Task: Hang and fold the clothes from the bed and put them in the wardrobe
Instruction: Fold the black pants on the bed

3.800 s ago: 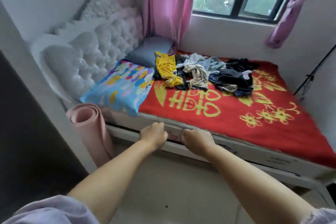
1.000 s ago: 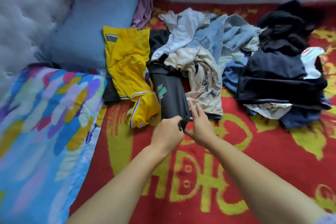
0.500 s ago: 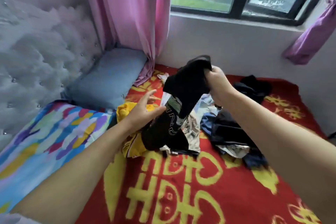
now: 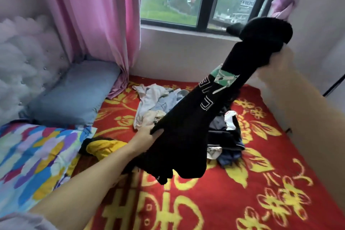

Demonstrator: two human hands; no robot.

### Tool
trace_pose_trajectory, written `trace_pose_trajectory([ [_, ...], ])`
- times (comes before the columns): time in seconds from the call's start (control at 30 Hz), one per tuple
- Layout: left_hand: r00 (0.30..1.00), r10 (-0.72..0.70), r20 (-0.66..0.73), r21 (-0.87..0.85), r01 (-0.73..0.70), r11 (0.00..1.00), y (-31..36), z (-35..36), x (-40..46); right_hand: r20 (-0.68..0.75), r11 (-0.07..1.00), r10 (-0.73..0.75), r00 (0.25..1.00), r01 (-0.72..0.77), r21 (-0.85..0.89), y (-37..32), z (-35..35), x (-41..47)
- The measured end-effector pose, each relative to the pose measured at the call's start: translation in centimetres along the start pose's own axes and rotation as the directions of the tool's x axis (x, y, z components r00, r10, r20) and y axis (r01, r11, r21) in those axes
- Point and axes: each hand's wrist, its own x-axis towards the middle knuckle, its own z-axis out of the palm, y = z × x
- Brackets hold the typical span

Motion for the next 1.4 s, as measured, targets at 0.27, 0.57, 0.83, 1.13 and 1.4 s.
trace_pose_trajectory([
  [0.27, 0.980, -0.189, -0.063, -0.557, 0.123, 0.821, 12.3, -5.2, 2.0, -0.062, 0.402, 0.475, 0.878, -0.279, -0.872, 4.6, -7.6, -4.1],
  [0.57, 0.925, -0.376, 0.054, -0.838, 0.247, 0.486, 16.0, -4.7, 1.3, 0.265, 0.484, 0.731, 0.629, -0.203, -0.851, 10.8, -2.1, -12.9],
  [0.83, 0.951, -0.308, 0.003, -0.643, 0.238, 0.728, 15.2, -5.4, 0.5, 0.116, 0.676, 0.209, 0.971, -0.058, -0.735, 8.9, -1.0, -9.8],
  [1.13, 0.844, 0.436, 0.314, 0.056, -0.474, 0.879, 21.1, -6.2, -1.3, 0.489, 0.377, 0.320, 0.812, 0.364, -0.852, 2.6, 3.0, -7.8],
  [1.4, 0.921, 0.386, 0.052, -0.070, -0.382, 0.921, 21.7, -8.6, 0.4, 0.317, 0.287, 0.501, 0.806, 0.191, -0.939, 6.3, -4.5, -6.2],
])
